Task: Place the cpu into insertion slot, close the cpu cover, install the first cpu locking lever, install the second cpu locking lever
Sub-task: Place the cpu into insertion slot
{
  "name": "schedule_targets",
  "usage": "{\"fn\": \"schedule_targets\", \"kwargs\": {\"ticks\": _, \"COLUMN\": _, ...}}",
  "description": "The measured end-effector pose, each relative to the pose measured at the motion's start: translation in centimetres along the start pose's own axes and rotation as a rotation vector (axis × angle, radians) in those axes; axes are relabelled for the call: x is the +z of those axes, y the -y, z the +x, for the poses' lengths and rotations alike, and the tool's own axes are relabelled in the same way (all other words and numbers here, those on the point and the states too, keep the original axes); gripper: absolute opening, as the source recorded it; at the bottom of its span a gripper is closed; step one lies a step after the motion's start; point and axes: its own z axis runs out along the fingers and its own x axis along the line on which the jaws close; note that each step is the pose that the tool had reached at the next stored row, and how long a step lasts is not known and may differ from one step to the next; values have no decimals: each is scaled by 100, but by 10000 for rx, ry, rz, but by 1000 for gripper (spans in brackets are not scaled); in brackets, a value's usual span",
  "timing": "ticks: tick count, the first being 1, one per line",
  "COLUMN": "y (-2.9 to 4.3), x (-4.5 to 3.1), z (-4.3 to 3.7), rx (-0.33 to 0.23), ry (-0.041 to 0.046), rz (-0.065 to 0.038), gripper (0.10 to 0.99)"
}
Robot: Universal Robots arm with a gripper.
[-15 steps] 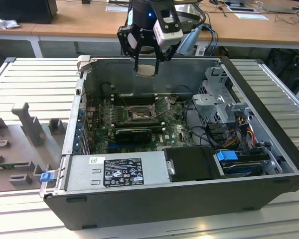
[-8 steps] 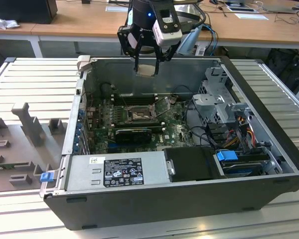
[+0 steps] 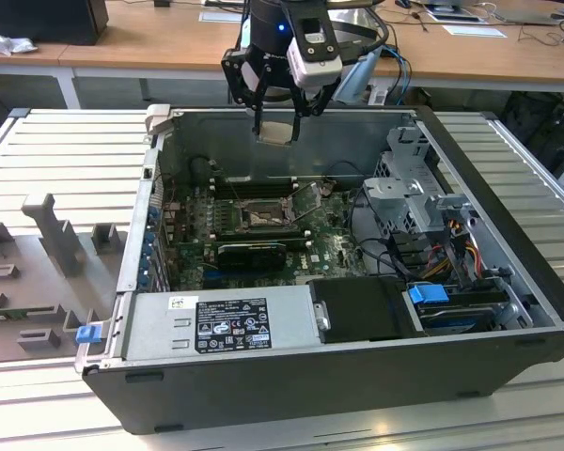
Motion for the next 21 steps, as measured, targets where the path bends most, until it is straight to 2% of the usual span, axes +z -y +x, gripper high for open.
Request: {"fn": "schedule_targets", "kwargs": {"ticks": 21, "y": 0, "x": 3, "z": 0, "rx": 577, "ry": 52, "rz": -12, "gripper": 529}}
